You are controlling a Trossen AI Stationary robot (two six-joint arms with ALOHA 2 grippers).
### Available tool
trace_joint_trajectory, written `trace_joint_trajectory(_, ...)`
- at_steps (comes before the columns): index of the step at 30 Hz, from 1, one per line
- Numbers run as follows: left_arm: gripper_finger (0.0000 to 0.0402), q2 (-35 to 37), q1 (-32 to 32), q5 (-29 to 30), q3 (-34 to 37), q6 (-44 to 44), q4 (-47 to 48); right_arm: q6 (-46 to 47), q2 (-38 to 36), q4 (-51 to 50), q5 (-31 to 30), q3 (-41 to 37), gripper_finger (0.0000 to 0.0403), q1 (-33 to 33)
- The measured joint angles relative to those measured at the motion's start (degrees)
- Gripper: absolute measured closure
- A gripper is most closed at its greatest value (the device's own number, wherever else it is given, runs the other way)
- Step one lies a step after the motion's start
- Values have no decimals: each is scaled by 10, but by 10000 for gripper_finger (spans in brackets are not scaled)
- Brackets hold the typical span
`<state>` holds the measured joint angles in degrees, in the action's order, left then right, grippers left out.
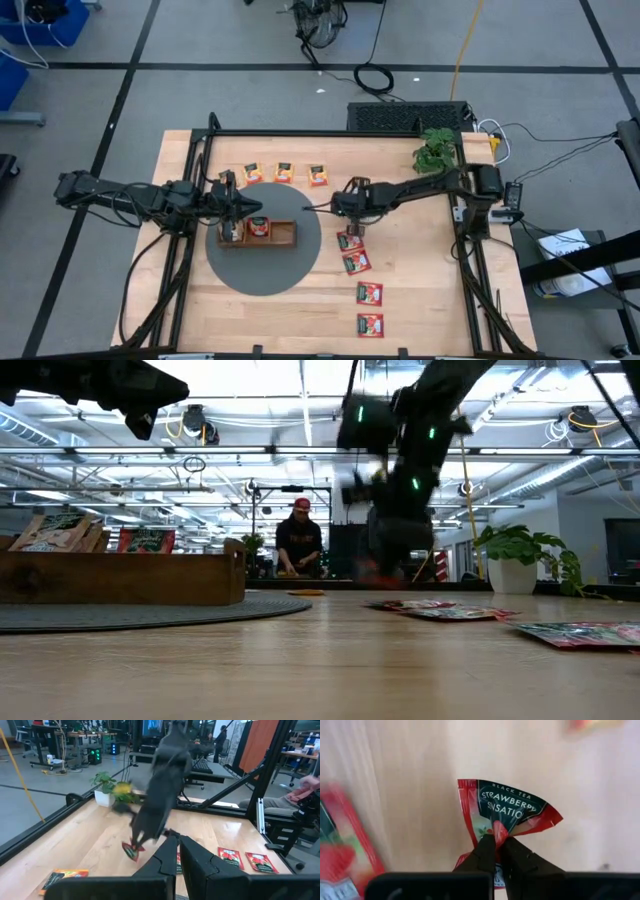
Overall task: Pick & Place Tea
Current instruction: Put the red tea bag into the middle section of the wooden organizer
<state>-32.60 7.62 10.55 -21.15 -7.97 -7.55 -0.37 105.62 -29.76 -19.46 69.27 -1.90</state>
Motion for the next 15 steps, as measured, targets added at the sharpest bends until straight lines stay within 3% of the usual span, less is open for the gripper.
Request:
trace_joint_trajectory(4, 373, 0, 0, 0, 0, 0, 0, -7, -41, 149, -84, -44, 400, 57)
trace_joint_trajectory(11, 373, 0, 0, 0, 0, 0, 0, -102, -49, 534, -147, -156, 400, 112)
trace_joint_trajectory(15, 373, 0, 0, 0, 0, 0, -24, -130, -45, 668, -151, -207, 401, 118)
